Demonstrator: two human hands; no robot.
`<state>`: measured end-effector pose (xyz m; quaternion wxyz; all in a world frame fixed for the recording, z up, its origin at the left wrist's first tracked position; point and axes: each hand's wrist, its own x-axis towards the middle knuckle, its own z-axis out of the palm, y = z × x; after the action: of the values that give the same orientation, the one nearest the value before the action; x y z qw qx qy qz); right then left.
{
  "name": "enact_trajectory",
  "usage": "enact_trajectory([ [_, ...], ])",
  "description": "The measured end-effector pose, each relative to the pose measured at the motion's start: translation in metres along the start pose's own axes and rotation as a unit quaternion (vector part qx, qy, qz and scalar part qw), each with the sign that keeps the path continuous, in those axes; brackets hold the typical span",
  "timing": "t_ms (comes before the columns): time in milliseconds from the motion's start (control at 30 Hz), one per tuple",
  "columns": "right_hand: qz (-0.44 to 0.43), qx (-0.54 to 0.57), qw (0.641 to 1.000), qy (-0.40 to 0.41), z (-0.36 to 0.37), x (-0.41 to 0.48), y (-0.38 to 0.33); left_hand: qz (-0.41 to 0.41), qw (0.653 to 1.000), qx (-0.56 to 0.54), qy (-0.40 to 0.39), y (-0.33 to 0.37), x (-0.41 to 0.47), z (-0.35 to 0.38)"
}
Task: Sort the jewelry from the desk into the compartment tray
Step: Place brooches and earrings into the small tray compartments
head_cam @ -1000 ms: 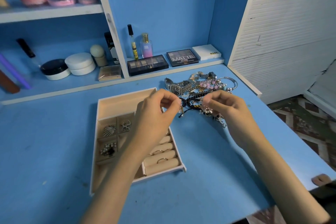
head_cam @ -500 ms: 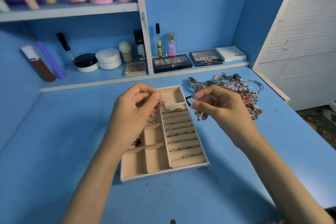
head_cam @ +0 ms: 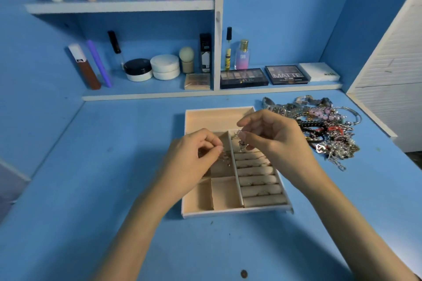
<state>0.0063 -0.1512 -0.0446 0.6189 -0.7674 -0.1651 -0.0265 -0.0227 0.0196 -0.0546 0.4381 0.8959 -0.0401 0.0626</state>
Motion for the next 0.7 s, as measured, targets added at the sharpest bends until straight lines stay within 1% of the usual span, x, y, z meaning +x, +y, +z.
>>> enact_trajectory([
  [167,0.001,-0.003,1.0,-0.008,0.003,0.001,-0.003,0.024,0.996,0.081,-0.026,-0.005,-0.002,-0.001],
  [267,0.0,-0.013,1.0,-0.016,0.006,0.001,-0.005,0.066,0.982,0.172,-0.029,-0.009,-0.001,-0.001],
  [367,0.0,-0.029,0.999,-0.027,0.008,0.001,-0.005,0.084,0.975,0.205,-0.036,-0.011,-0.003,-0.001],
  [433,-0.002,-0.034,0.999,-0.033,0.011,0.0,-0.004,0.089,0.976,0.199,-0.029,-0.014,-0.005,-0.001],
  [467,-0.003,-0.038,0.999,-0.037,0.012,0.0,-0.003,0.087,0.979,0.186,-0.012,-0.015,-0.005,-0.001],
  [600,-0.003,-0.074,0.995,-0.065,0.017,-0.001,0.0,0.053,0.99,0.09,0.093,-0.022,0.0,0.001],
  [700,-0.013,-0.115,0.989,-0.095,0.02,-0.003,0.0,0.037,0.989,0.028,0.139,-0.026,0.003,0.001],
])
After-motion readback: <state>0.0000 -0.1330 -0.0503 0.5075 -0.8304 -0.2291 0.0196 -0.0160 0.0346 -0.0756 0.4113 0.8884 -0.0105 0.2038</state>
